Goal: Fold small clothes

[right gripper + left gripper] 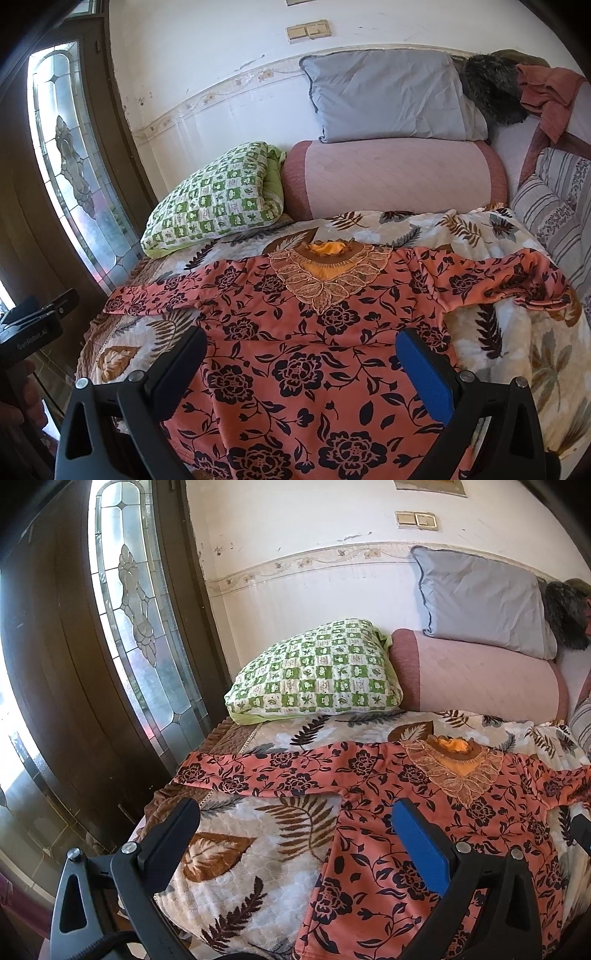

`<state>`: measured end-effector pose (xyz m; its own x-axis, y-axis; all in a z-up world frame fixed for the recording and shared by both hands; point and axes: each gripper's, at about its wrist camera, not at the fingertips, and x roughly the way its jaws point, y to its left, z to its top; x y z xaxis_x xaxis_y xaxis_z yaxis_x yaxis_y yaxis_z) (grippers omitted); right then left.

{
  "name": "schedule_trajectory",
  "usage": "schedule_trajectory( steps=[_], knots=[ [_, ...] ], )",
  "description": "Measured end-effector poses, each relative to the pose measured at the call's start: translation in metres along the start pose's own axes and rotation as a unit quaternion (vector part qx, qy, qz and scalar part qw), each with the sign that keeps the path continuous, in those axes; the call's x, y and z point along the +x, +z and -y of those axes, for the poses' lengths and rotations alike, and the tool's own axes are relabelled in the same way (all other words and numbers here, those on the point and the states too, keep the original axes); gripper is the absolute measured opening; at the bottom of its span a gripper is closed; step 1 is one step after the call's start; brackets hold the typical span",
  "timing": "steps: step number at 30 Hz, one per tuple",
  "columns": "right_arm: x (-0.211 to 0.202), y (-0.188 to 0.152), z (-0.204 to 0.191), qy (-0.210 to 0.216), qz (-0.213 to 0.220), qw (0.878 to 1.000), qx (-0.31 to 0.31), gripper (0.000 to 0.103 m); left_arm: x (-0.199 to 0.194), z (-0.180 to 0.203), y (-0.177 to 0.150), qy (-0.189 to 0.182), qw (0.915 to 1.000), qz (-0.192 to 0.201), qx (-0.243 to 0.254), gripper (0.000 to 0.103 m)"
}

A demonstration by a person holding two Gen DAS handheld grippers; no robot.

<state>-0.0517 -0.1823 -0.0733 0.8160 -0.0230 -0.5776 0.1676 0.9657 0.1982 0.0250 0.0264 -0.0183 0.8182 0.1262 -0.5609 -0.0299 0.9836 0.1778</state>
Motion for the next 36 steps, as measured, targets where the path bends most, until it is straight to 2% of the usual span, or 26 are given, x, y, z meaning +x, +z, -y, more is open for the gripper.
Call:
schedule_trajectory(
  steps=[7,12,14,17,20,22,24,26,29,32,34,36],
  knots=[
    [0.003,0.001,0.010,-0.002,0.000,1.000,0.010,0.103,0.006,0.014,0.002,-0.001,0.9999,-0.002,0.015,0.103],
    [0.013,-0.002,0.029,-0.015,-0.006,1.000,0.026,0.103,0.028,0.033,-0.003,-0.012,0.9993,-0.022,0.029,0.103],
    [0.019,-0.005,0.043,-0.023,-0.010,0.999,0.036,0.103,0.058,0.047,-0.011,-0.057,0.9951,-0.074,0.032,0.103],
    [0.029,-0.011,0.080,-0.043,-0.016,0.997,0.065,0.103,0.104,0.075,-0.030,-0.111,0.9829,-0.142,0.040,0.103],
    [0.034,-0.017,0.132,-0.075,-0.021,0.991,0.113,0.103,0.156,0.115,-0.051,-0.124,0.9714,-0.193,0.061,0.103],
    [0.029,-0.021,0.181,-0.111,-0.011,0.981,0.159,0.103,0.175,0.138,-0.059,-0.119,0.9707,-0.195,0.075,0.103],
    [0.019,-0.023,0.235,-0.151,-0.001,0.967,0.207,0.103,0.187,0.158,-0.061,-0.117,0.9742,-0.167,0.097,0.103],
    [0.012,-0.022,0.280,-0.170,0.004,0.954,0.245,0.102,0.195,0.168,-0.063,-0.125,0.9745,-0.153,0.107,0.103],
    [0.007,-0.020,0.342,-0.164,0.007,0.930,0.330,0.095,0.211,0.173,-0.069,-0.141,0.9732,-0.152,0.099,0.103],
    [0.009,-0.023,0.388,-0.151,0.029,0.893,0.423,0.091,0.242,0.180,-0.086,-0.149,0.9634,-0.194,0.111,0.103],
    [0.021,-0.027,0.404,-0.125,0.022,0.881,0.457,0.080,0.241,0.172,-0.085,-0.162,0.9668,-0.181,0.079,0.103],
    [0.038,-0.030,0.416,-0.102,0.011,0.866,0.489,0.069,0.241,0.174,-0.085,-0.161,0.9666,-0.179,0.087,0.103]
  ],
)
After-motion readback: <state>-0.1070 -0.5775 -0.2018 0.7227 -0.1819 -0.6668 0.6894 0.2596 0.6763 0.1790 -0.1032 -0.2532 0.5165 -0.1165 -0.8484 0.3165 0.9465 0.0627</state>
